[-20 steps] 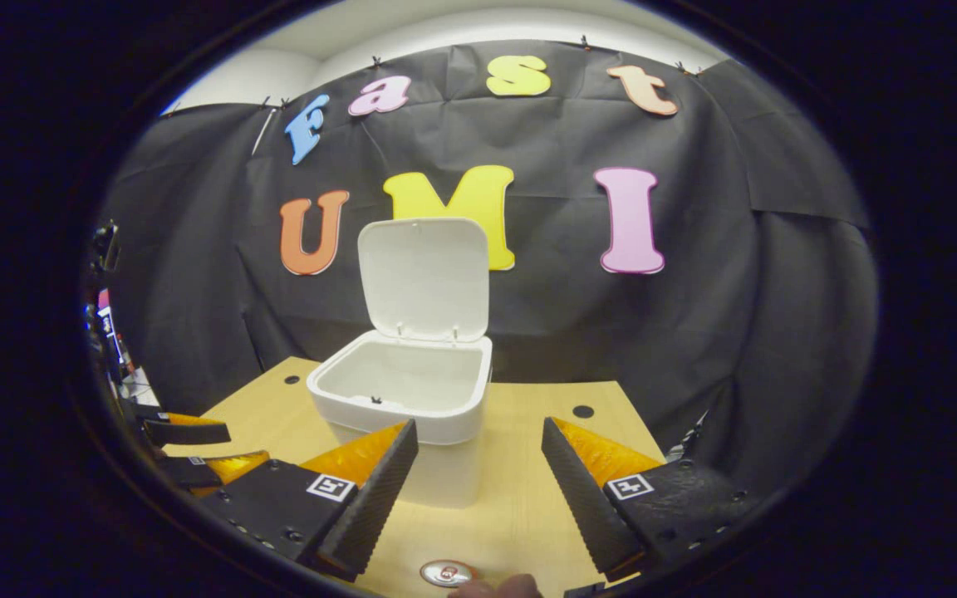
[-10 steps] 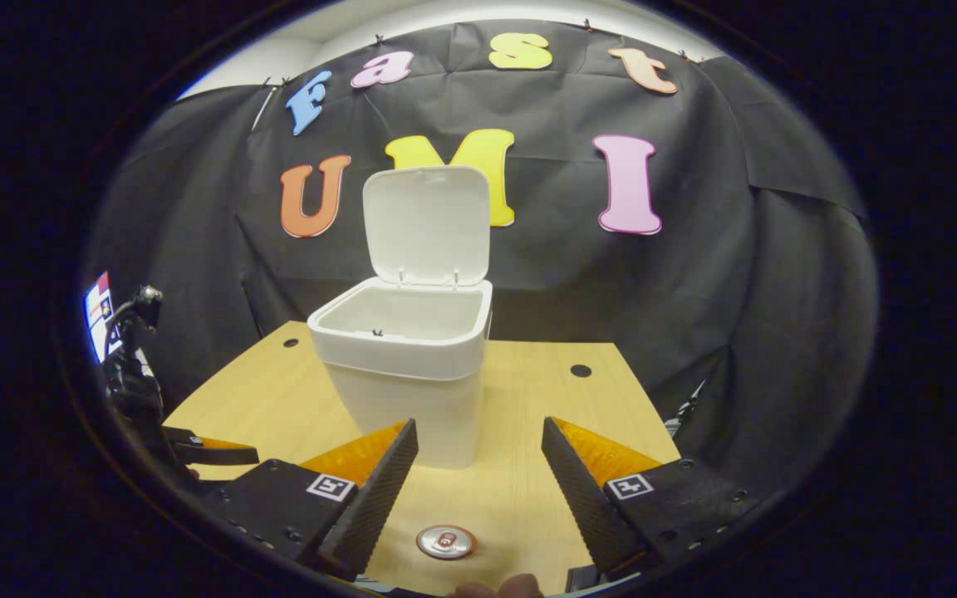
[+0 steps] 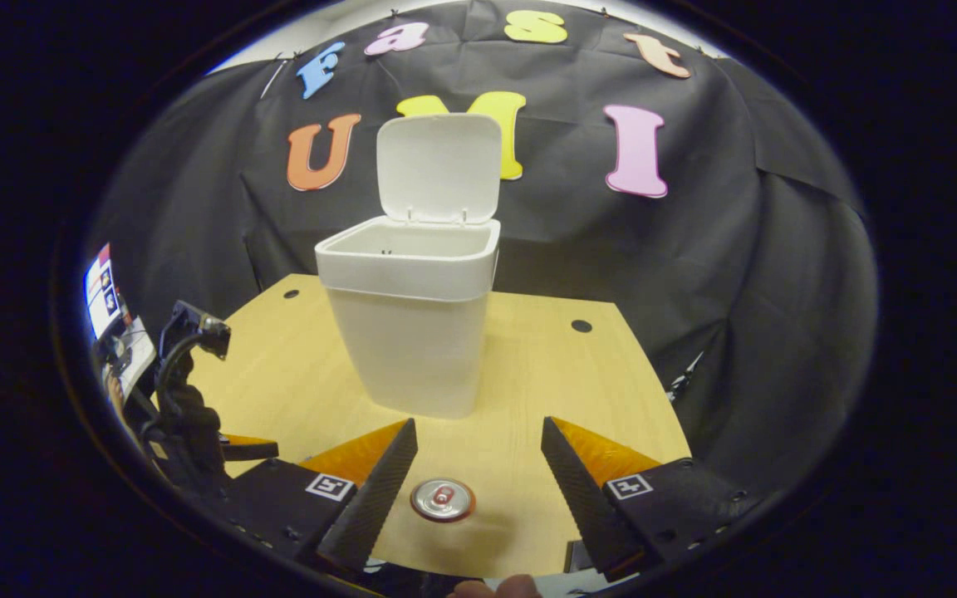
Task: Press the lid of the desktop garbage bin to open it, pick up the crumpled paper on the desktop and throw it into the bin, then pick up the pop can on the desktop and drop it into the bin, and finally close the garbage bin lid.
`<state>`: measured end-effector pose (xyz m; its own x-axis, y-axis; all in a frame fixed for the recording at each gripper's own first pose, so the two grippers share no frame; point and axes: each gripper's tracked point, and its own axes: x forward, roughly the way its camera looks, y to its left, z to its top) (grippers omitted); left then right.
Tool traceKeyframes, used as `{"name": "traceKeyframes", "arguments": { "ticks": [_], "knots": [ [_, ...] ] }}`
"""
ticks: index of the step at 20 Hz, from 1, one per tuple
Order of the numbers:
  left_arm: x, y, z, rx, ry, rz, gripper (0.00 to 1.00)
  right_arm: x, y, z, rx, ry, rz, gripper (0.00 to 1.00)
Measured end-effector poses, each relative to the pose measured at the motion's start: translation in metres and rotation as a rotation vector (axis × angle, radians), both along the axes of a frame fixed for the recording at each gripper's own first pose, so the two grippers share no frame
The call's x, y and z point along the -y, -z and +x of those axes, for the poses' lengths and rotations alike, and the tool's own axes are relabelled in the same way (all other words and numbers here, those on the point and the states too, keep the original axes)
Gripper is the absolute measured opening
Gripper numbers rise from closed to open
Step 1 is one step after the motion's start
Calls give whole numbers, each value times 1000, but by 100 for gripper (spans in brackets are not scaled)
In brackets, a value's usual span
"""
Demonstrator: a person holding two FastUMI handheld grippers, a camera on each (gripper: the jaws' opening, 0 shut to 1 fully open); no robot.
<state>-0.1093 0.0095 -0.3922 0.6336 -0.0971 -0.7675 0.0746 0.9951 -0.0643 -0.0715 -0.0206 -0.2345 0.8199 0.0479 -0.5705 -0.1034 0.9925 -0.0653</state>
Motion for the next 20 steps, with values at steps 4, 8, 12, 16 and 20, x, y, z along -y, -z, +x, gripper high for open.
{"name": "traceKeyframes", "arguments": {
  "ticks": [4,8,12,16,20],
  "knots": [
    [-6,28,-4,-49,4,28,99,-1,4,-5,-17,-4,-19,94],
    [-5,35,-2,-59,-7,17,97,8,12,-12,-52,23,-32,94],
    [-8,41,0,-75,-22,15,87,5,17,-24,-79,32,-17,94],
    [-12,43,3,-90,-31,20,72,4,16,-27,-85,35,-16,94],
    [-11,35,11,-90,-14,26,58,4,19,-31,-94,48,-8,94]
  ]
}}
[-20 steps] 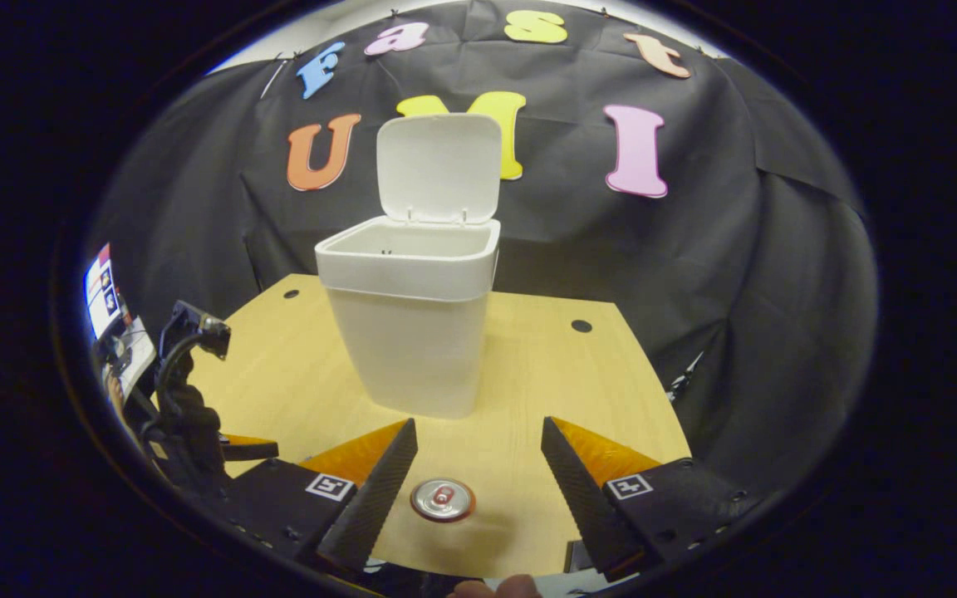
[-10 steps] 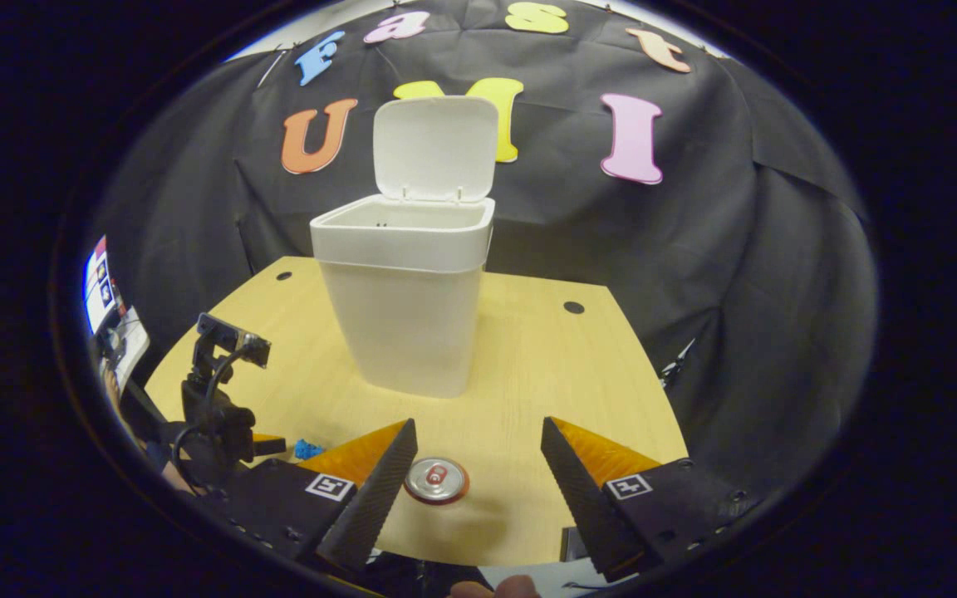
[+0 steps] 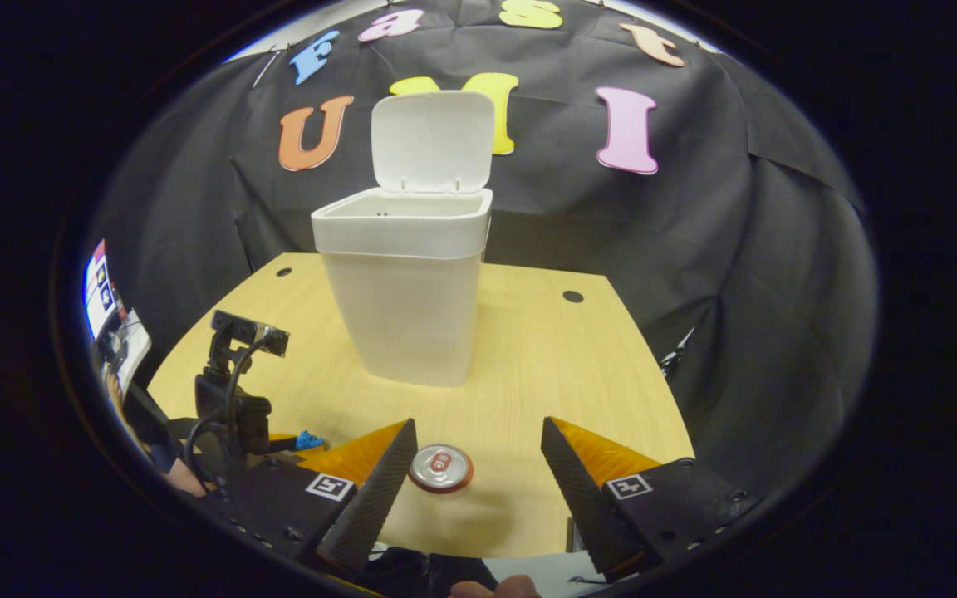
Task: Press the lid of the desktop garbage bin to open it, pick up the crumpled paper on the desktop and throw it into the bin, then pick up the pop can on the desktop and drop it into the bin, and finally close the garbage bin lid.
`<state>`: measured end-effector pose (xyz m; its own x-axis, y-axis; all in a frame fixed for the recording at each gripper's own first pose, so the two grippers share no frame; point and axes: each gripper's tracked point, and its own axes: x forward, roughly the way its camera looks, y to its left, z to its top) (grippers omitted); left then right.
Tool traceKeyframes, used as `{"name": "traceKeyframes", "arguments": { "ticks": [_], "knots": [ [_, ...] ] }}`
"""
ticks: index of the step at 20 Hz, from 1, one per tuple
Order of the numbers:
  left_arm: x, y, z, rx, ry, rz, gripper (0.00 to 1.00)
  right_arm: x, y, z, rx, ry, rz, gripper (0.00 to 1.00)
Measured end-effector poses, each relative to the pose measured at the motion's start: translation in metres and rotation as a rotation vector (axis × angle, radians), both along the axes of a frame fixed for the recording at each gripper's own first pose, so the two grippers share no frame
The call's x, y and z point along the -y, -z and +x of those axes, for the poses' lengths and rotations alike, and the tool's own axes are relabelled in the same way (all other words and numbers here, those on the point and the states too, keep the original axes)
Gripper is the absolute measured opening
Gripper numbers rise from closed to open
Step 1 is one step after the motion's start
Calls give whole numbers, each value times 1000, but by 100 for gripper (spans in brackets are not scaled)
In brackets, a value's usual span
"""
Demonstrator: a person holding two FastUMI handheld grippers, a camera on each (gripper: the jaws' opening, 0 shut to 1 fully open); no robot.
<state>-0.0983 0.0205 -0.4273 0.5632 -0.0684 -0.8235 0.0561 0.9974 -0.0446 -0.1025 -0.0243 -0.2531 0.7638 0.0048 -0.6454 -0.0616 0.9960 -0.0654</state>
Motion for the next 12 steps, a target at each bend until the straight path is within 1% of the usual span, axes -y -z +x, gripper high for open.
{"name": "traceKeyframes", "arguments": {
  "ticks": [1,2,3,5,9,12],
  "knots": [
    [0,-4,3,6,4,4,45,0,1,-1,-6,-1,2,94],
    [1,-9,6,13,6,4,42,0,3,-2,-10,-2,1,94],
    [1,-13,9,16,9,4,37,-1,2,-2,-10,-2,1,94],
    [3,-24,16,25,16,4,31,-6,2,-4,-13,-10,17,94],
    [7,-57,38,56,17,-1,28,-16,14,-7,-37,-46,31,94],
    [10,-92,62,105,28,20,28,-22,30,-13,-68,-44,47,94]
  ]
}}
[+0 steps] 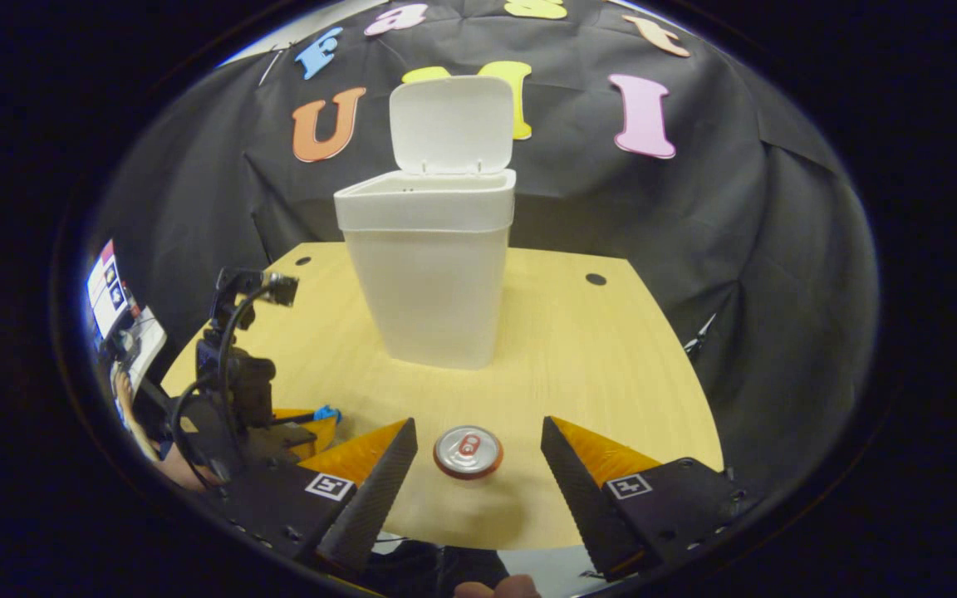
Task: Press the lid of the desktop garbage bin to open it, pick up the crumpled paper on the desktop and throw it into the bin, then pick up the pop can on the desktop and drop it into the bin, and finally close the garbage bin lid.
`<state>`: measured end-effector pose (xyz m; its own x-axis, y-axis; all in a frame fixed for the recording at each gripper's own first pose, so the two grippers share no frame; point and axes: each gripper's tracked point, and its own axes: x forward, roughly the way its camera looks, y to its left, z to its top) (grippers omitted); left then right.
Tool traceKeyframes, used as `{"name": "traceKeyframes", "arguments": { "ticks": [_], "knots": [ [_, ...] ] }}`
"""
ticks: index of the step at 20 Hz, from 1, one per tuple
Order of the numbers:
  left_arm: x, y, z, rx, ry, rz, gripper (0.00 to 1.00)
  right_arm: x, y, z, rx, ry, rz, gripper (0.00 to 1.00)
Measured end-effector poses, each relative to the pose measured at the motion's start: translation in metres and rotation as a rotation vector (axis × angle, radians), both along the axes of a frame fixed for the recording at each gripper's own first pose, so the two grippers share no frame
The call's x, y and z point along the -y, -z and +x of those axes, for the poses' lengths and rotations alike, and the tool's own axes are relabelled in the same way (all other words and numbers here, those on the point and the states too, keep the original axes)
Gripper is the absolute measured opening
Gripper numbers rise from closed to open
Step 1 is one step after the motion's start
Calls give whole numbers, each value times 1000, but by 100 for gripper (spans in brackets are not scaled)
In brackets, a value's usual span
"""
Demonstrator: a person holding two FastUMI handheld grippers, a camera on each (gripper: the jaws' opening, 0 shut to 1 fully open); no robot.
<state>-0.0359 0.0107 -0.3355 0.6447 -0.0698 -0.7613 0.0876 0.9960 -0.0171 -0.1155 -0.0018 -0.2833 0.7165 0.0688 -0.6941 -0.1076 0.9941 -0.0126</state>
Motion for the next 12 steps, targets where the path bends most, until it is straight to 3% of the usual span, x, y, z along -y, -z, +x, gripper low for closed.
{"name": "traceKeyframes", "arguments": {
  "ticks": [4,6,7,12],
  "knots": [
    [11,-55,33,56,12,-29,28,-1,24,-1,-40,21,0,94],
    [15,-45,38,95,5,-36,28,-3,37,-4,-62,25,-2,94],
    [9,-74,40,118,3,-33,28,-5,42,-5,-72,23,-5,94],
    [3,-117,56,224,-9,-44,28,-2,70,-11,-136,38,-8,95]
  ]
}}
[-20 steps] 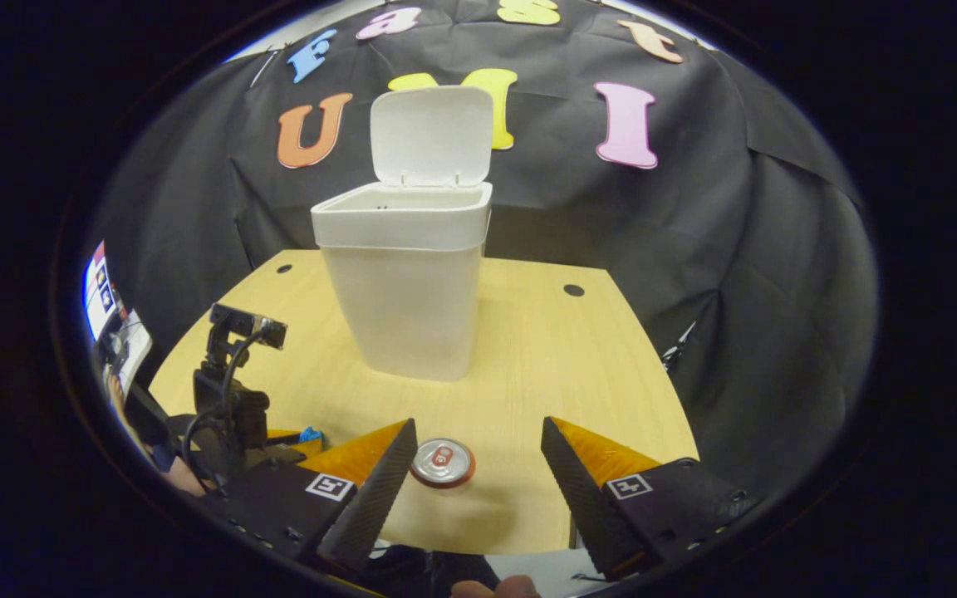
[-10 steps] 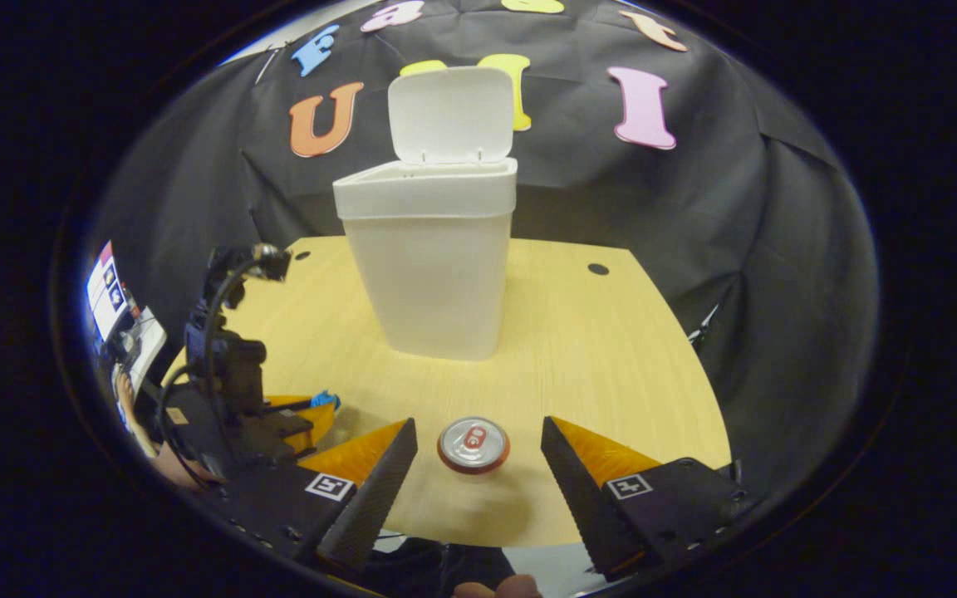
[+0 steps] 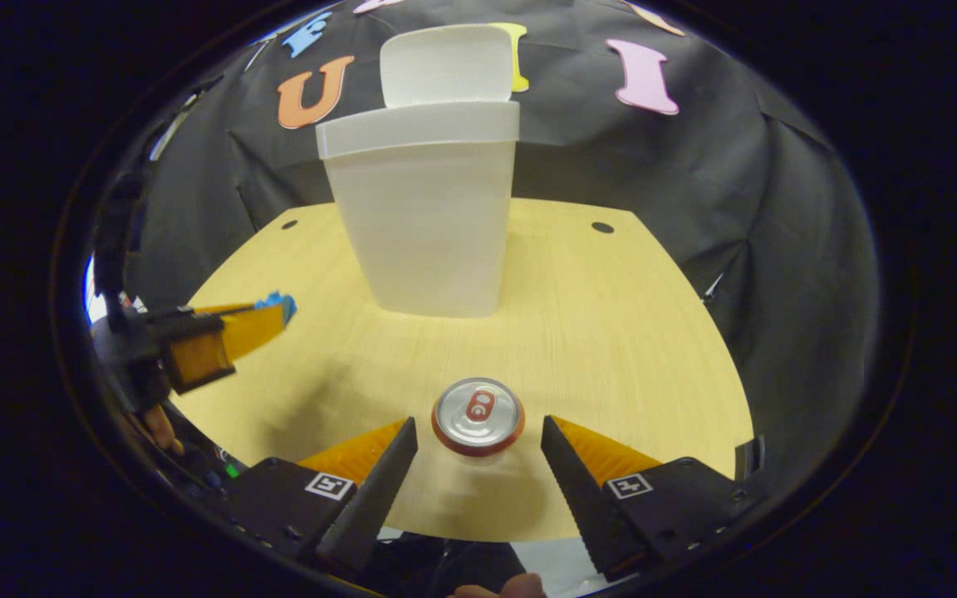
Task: Press the lid of the desktop garbage bin to open it, pick up the crumpled paper on the desktop and throw it into the bin, then pick up the pop can on the desktop and drop it into the bin, and finally close the garbage bin lid.
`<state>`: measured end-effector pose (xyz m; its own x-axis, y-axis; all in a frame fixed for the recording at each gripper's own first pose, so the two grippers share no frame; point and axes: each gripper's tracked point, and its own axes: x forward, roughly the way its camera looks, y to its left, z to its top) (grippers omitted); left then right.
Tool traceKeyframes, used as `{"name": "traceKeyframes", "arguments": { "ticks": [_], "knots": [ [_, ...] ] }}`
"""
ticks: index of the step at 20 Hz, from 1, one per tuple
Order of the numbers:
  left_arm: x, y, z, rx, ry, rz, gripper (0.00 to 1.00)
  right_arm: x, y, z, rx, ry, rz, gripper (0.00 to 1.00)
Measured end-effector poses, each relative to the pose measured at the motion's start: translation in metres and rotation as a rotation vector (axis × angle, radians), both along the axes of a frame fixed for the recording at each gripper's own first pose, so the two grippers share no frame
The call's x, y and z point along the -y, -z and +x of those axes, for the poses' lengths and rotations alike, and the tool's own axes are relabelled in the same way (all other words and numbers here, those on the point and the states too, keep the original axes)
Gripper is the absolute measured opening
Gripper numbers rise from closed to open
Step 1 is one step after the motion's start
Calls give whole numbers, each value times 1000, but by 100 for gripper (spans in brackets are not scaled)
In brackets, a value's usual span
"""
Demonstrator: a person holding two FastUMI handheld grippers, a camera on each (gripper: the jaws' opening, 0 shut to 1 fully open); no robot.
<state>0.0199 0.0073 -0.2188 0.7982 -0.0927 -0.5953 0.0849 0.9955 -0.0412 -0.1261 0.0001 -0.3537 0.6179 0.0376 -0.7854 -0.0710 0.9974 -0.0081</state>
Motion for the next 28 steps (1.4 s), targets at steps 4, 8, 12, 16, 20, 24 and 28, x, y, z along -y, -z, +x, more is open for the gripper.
{"name": "traceKeyframes", "arguments": {
  "ticks": [4,8,12,16,20,24,28],
  "knots": [
    [-5,-22,2,46,-18,-8,28,2,20,1,-55,26,21,94],
    [-9,-32,3,65,-13,8,28,2,42,4,-99,50,35,95],
    [-14,-33,0,64,-20,3,28,1,59,12,-119,66,35,95],
    [-20,-40,-1,75,-21,14,28,0,74,14,-146,80,51,96],
    [-25,-41,0,80,-22,24,28,-1,76,14,-147,62,44,94],
    [-28,-48,1,95,-30,32,28,1,72,16,-137,44,28,86],
    [-28,-67,11,126,-34,28,28,-4,56,21,-116,19,46,82]
  ]
}}
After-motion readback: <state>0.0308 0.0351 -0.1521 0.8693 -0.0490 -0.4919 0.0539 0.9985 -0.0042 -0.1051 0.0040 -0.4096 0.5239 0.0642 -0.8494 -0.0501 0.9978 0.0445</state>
